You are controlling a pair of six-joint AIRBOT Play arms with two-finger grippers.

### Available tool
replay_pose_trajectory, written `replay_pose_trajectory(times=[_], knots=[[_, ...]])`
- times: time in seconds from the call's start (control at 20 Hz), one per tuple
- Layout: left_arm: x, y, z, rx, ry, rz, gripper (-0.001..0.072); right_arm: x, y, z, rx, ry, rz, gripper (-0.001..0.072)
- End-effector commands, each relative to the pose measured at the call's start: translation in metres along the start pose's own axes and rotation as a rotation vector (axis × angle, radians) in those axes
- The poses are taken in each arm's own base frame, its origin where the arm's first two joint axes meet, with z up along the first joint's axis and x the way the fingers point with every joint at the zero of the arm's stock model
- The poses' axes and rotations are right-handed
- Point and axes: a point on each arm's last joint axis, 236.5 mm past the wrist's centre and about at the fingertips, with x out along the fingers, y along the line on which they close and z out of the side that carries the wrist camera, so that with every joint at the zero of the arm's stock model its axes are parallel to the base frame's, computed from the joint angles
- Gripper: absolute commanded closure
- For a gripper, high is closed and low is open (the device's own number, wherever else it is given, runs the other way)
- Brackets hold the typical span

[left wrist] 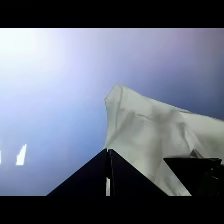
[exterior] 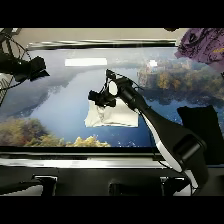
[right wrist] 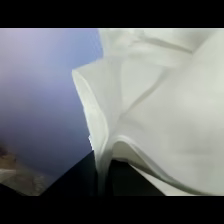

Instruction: Fold the clothes and pants, and hang the long-sleeved shirts on hangers.

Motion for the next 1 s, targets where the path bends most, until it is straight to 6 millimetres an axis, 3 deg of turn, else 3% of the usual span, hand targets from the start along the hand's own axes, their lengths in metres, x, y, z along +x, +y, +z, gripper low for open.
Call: replay_pose_trajectory(times=[0.0,0.15,0.2,0.25,0.35,0.4,0.5,0.65,0.8,0.95], knots=[[-0.001,0.001,0.0,0.0,-0.002,0.002,0.0689,0.016,0.002,-0.001,0.017,0.007,0.025,0.0684],[-0.001,0.001,0.001,0.0,-0.003,0.002,0.0689,0.02,0.008,-0.012,0.002,0.057,0.055,0.0675],[-0.001,0.001,0.001,-0.001,-0.004,0.001,0.0689,0.02,0.01,-0.014,-0.01,0.066,0.064,0.0621],[-0.001,0.001,0.001,-0.001,-0.006,0.001,0.0689,0.02,0.012,-0.016,-0.027,0.072,0.073,0.0618],[-0.001,0.001,0.001,-0.001,-0.006,0.001,0.0689,0.018,0.013,-0.018,-0.038,0.079,0.078,0.0453],[-0.001,0.0,0.002,-0.001,-0.007,0.001,0.0689,0.015,0.015,-0.017,-0.048,0.074,0.081,0.0436],[-0.001,0.0,0.004,-0.001,-0.016,-0.002,0.0689,0.0,0.02,-0.003,-0.085,0.009,0.081,0.0353],[-0.001,-0.001,0.005,-0.005,-0.021,-0.004,0.0689,-0.044,0.022,0.035,-0.079,-0.12,0.108,0.0327],[-0.001,0.0,0.005,-0.004,-0.022,-0.003,0.0689,-0.101,-0.029,0.08,0.03,-0.169,0.078,0.0237],[-0.001,0.0,0.005,-0.004,-0.022,-0.003,0.0689,-0.154,-0.116,0.101,0.025,-0.137,-0.036,0.0224]])
